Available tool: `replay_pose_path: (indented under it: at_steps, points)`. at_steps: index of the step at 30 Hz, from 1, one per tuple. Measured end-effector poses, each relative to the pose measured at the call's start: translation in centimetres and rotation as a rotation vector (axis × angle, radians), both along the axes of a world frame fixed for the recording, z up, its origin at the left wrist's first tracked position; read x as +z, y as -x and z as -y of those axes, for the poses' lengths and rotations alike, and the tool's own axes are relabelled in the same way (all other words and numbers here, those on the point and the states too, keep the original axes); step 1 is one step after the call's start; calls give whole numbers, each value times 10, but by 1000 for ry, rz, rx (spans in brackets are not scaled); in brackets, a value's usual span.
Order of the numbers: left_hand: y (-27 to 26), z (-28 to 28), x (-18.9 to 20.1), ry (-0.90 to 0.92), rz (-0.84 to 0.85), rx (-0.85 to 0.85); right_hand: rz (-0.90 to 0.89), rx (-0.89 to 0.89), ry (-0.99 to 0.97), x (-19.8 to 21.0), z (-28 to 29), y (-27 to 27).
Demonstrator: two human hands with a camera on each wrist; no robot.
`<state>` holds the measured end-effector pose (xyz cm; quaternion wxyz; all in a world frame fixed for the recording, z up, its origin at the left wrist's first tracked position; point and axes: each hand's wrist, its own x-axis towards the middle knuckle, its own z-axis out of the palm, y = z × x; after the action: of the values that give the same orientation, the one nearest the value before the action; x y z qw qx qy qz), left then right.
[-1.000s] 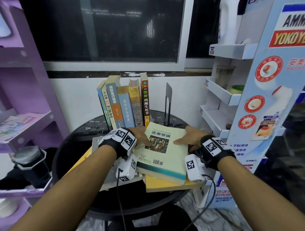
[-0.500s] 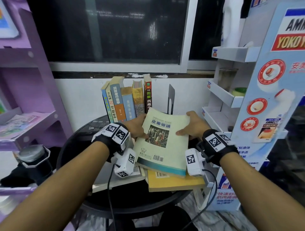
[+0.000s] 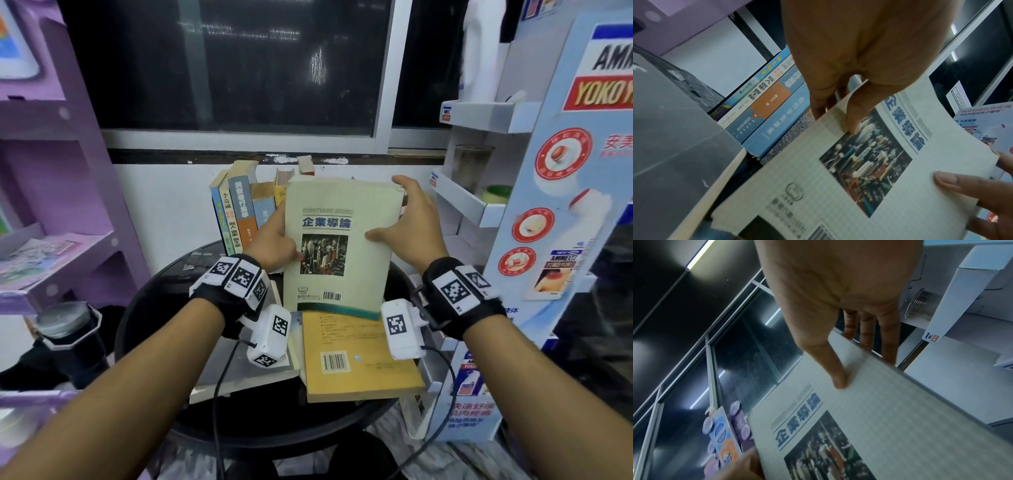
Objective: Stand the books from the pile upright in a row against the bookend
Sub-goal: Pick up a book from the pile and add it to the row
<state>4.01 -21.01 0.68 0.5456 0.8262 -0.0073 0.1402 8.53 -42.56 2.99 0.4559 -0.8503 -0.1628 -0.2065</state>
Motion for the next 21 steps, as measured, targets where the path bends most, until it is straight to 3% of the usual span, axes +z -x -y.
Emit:
replay_pose_path:
  at_steps: [4, 9, 15, 21]
  points:
    - [-4, 0, 3, 216, 48, 20, 79, 68, -68, -10, -6, 6]
    - [-3, 4, 8, 407, 156, -27, 81, 203, -320, -22, -15, 12]
    - [-6, 7, 0, 472, 242, -12, 117, 235, -476, -28, -22, 14]
    - [-6, 9, -2, 478, 286, -35, 228, 208, -447, -17, -23, 9]
